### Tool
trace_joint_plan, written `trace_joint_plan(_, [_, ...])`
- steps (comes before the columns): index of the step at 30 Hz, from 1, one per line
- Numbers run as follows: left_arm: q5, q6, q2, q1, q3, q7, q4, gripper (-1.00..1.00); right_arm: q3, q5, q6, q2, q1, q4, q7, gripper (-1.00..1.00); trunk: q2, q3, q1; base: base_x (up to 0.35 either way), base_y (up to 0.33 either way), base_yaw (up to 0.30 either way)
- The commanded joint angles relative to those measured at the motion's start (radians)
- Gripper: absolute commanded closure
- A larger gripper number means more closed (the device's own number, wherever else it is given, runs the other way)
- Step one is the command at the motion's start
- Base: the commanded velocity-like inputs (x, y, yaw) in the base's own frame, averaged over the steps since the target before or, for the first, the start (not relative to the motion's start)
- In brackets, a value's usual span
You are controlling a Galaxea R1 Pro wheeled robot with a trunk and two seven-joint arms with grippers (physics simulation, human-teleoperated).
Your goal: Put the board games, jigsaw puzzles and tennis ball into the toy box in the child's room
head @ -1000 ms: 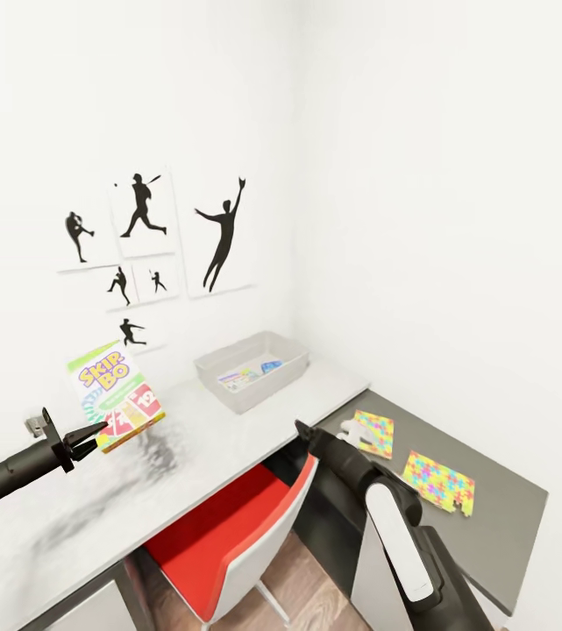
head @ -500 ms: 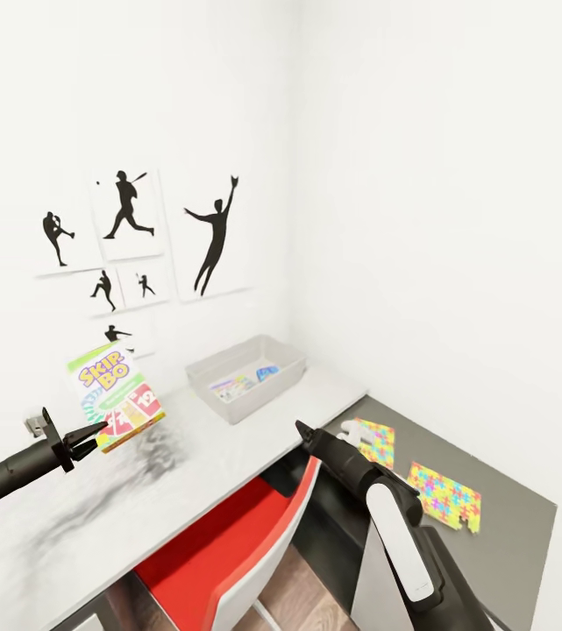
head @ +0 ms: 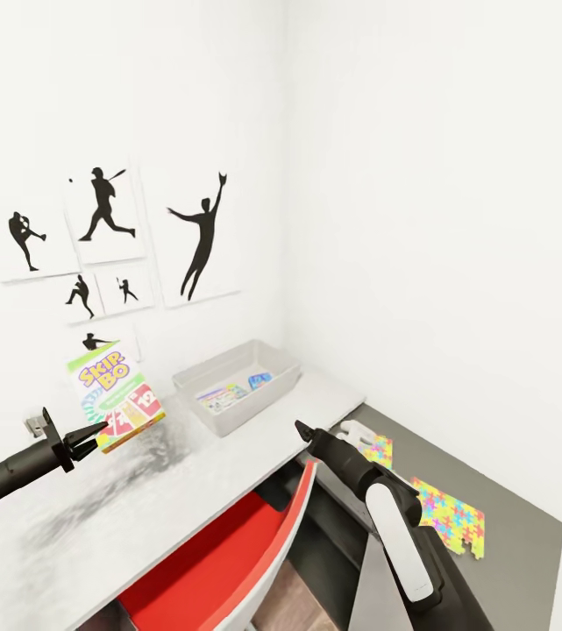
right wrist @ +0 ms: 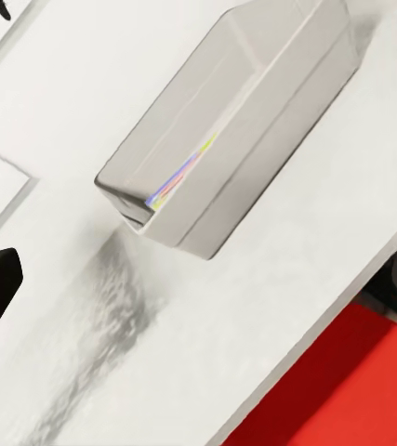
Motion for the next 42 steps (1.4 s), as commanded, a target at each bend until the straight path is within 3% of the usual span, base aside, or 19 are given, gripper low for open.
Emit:
trace_joint_plan(1, [0.005, 0.007, 0.000, -0.001, 0.002, -0.004, 0.000, 1.00, 0.001, -0.010, 0.002, 0.000, 0.000, -0.001, -0.009, -1.00, -0.001, -0.001, 0.001, 0.066, -0.057, -0.092])
trace_joint_plan(42, [0.005, 0.007, 0.000, 0.000, 0.002, -0.004, 0.000, 1.00, 0.001, -0.011, 0.002, -0.002, 0.000, 0.000, -0.009, -1.00, -0.001, -0.008, 0.001, 0.053, -0.002, -0.054])
